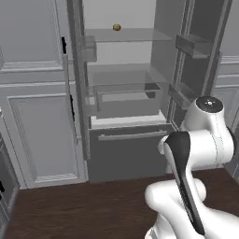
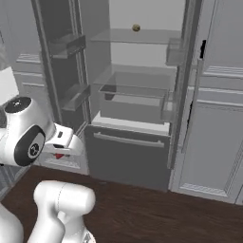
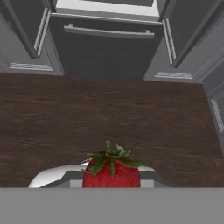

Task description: Take the strawberry from the fridge and place it on top of the pancake, located on the dining counter.

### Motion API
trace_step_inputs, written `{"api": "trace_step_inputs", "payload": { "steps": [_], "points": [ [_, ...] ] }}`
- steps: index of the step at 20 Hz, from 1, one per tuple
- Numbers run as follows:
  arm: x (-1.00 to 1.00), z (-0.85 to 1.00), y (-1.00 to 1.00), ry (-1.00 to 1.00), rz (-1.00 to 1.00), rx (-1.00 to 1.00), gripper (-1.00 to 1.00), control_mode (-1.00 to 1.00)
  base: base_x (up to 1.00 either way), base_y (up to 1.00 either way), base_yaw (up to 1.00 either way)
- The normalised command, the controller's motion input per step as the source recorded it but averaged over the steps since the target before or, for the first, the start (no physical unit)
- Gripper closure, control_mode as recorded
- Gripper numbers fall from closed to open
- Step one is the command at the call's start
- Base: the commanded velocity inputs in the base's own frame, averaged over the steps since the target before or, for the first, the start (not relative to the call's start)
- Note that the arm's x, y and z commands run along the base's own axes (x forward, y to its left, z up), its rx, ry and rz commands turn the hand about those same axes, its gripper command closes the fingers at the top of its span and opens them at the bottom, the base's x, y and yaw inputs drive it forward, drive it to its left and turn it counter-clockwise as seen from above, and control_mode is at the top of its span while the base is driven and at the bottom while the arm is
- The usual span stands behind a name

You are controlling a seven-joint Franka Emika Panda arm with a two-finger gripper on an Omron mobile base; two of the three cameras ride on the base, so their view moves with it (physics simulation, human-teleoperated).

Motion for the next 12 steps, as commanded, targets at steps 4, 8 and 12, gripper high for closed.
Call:
{"api": "trace_step_inputs", "payload": {
  "steps": [4,8,12],
  "points": [
    [0.0,0.0,0.0,0.0,0.0,0.0,1.0,1.0,-1.0,0.18,0.58],
    [0.0,0.0,0.0,0.0,0.0,0.0,1.0,1.0,-0.73,0.17,0.83],
    [0.0,0.0,0.0,0.0,0.0,0.0,1.0,1.0,-0.45,0.08,0.96]
  ]
}}
